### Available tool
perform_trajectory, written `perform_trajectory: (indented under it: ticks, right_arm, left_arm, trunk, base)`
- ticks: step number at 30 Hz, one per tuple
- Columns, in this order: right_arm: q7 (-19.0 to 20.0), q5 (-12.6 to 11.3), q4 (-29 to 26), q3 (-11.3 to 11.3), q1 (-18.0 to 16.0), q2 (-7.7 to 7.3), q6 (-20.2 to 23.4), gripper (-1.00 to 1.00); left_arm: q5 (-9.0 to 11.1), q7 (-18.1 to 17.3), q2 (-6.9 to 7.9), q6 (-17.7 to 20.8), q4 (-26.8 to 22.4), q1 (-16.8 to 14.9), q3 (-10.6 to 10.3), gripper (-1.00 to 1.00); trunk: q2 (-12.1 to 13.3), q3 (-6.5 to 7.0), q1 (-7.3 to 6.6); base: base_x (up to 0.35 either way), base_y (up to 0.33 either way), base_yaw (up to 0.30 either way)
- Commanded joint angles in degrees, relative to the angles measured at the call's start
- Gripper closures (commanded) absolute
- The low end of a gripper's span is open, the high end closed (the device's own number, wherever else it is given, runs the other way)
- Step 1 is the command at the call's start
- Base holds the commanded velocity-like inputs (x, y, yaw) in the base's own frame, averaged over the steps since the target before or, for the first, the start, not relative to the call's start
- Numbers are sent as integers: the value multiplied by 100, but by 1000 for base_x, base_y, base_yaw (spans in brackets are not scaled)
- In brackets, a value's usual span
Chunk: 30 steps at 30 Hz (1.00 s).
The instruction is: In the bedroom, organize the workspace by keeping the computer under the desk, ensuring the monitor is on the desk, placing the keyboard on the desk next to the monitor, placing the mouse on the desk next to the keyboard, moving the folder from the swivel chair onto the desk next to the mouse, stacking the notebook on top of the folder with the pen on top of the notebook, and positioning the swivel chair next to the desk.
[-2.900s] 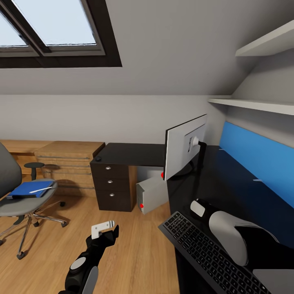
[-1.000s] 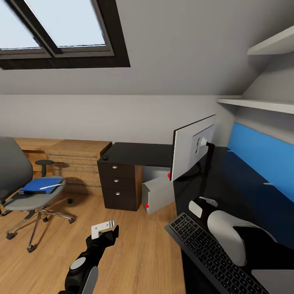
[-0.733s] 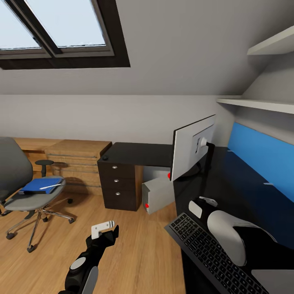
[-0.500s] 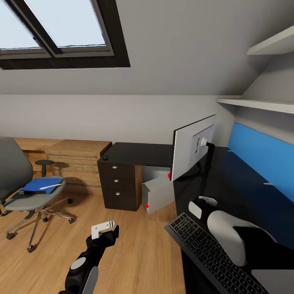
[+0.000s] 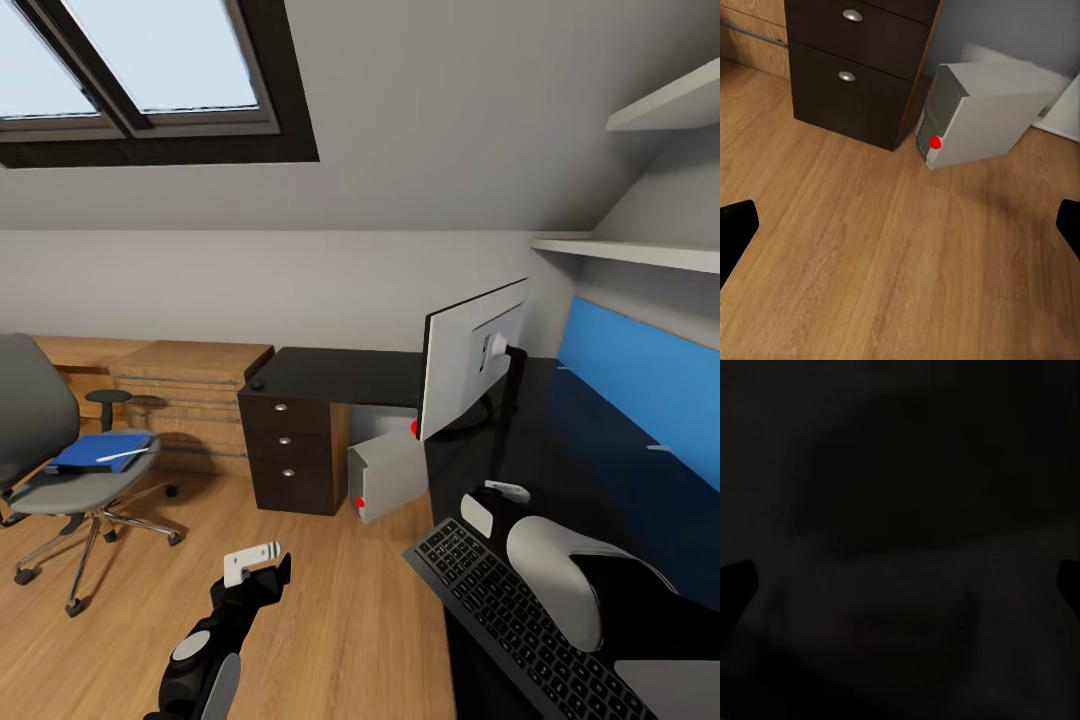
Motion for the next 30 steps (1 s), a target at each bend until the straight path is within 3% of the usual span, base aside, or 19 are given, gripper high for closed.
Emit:
perform_trajectory:
  ticks: [1, 13, 25, 30]
  right_arm:
    - [-11, 13, 1, -38, -5, 3, 12, -100]
    - [189, 15, 13, -30, -2, 14, 55, -100]
    - [214, 118, 39, -12, 2, 164, 185, -100]
    - [219, 134, 39, -12, 3, 169, 195, -100]
  left_arm:
    - [61, 52, 4, 21, -5, -4, -9, -100]
    - [61, 51, 20, 14, 58, -4, 0, -100]
    - [53, 53, 20, 14, 58, -4, 0, -100]
    - [53, 52, 20, 14, 58, -4, 0, -100]
  trunk:
    - [-4, -6, 0]
    - [-4, -6, 0]
    - [-4, -6, 0]
    - [-4, -6, 0]
  base:
    - [0, 0, 0]
    - [0, 0, 0]
    - [-2, 0, 0]
    - [-215, 73, 0]
